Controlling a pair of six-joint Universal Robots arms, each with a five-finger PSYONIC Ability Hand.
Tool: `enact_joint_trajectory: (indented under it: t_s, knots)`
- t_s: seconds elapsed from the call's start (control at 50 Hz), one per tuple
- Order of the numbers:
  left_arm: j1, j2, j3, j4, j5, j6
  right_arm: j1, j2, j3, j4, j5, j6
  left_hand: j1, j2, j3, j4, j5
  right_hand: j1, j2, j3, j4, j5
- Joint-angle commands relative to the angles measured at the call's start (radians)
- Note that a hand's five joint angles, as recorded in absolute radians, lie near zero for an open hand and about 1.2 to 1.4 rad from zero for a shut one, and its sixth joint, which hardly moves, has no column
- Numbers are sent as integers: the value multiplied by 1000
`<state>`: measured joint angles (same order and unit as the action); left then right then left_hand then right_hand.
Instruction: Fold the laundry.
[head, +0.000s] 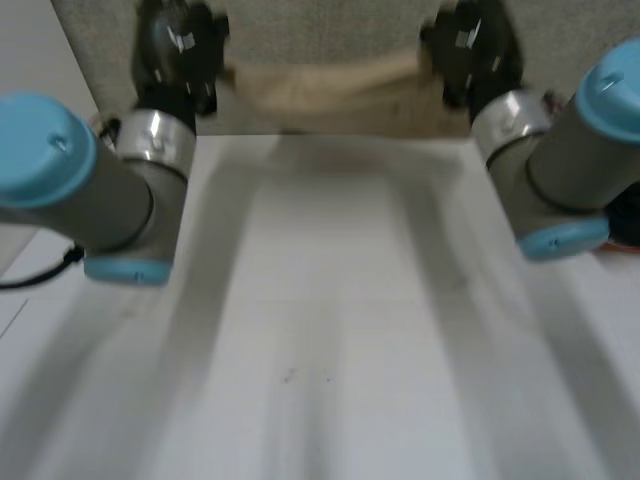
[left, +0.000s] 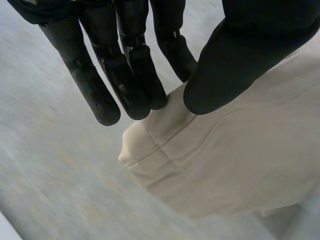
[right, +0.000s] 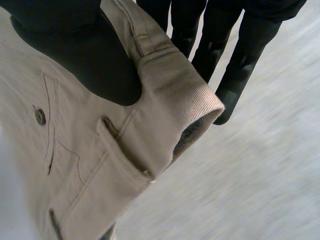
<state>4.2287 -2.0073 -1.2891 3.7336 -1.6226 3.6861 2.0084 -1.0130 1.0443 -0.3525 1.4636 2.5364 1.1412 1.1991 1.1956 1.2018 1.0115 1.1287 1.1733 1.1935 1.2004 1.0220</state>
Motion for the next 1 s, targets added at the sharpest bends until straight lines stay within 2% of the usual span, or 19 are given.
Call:
enact_joint_trajectory:
  t_s: [0.02, 0.14, 0.24, 0.3, 0.32, 0.44, 0.5, 0.54, 0.6, 0.68, 0.86, 0.9, 0.92, 0.94, 1.0]
  knots:
    - [-7, -45, -182, -24, 3, 3, 6, 142, 72, 127, 4, -12, 255, 197, 201, 194, 210, 268, 223, 203, 196, 200]
    - [-32, -85, -269, -139, 1, 12, 7, 149, 158, 196, 14, -41, 255, 197, 201, 194, 210, 268, 223, 203, 196, 200]
    - [-23, 45, -338, -326, -3, 26, 10, 53, 243, 294, 44, -70, 255, 197, 201, 194, 210, 268, 223, 203, 196, 200]
    - [-21, 113, -374, -421, -3, 41, 10, -36, 307, 384, 80, -73, 255, 197, 201, 194, 210, 268, 223, 203, 196, 200]
    - [-24, 154, -397, -490, -3, 54, 10, -56, 322, 411, 87, -74, 255, 197, 201, 194, 210, 268, 223, 203, 196, 200]
    - [-42, 301, -492, -731, 6, 103, 13, -176, 451, 711, 149, -110, 255, 197, 201, 194, 210, 268, 223, 203, 196, 200]
    - [-75, 337, -532, -851, 9, 140, 13, -229, 549, 861, 179, -171, 255, 197, 201, 194, 210, 268, 223, 203, 196, 200]
    - [-111, 338, -542, -909, 7, 161, 13, -249, 592, 882, 188, -208, 255, 197, 201, 194, 210, 268, 223, 203, 196, 200]
    - [-127, 337, -526, -907, 4, 164, 10, -269, 645, 822, 196, -248, 255, 197, 201, 194, 210, 268, 223, 203, 196, 200]
    - [-86, 325, -500, -839, 4, 163, 7, -271, 668, 724, 202, -248, 255, 197, 201, 194, 210, 268, 223, 203, 196, 200]
    - [-85, 227, -437, -795, 18, 160, -3, -283, 691, 699, 195, -245, 255, 197, 201, 194, 210, 268, 223, 203, 196, 200]
    - [-90, 208, -424, -795, 24, 155, -3, -285, 685, 689, 195, -242, -89, -147, -143, -150, -134, 268, 223, 203, 196, 200]
    - [-92, 205, -424, -795, 30, 150, -5, -283, 681, 681, 195, -239, -477, -535, -532, -538, -522, 268, 223, 203, 196, 200]
    - [-93, 205, -426, -793, 33, 147, -7, -285, 677, 652, 195, -220, -615, -673, -669, -676, -660, 268, 223, 203, 196, 200]
    - [-110, 219, -432, -791, 38, 106, -7, -285, 672, 600, 195, -170, -672, -730, -727, -733, -717, 268, 223, 203, 196, 200]
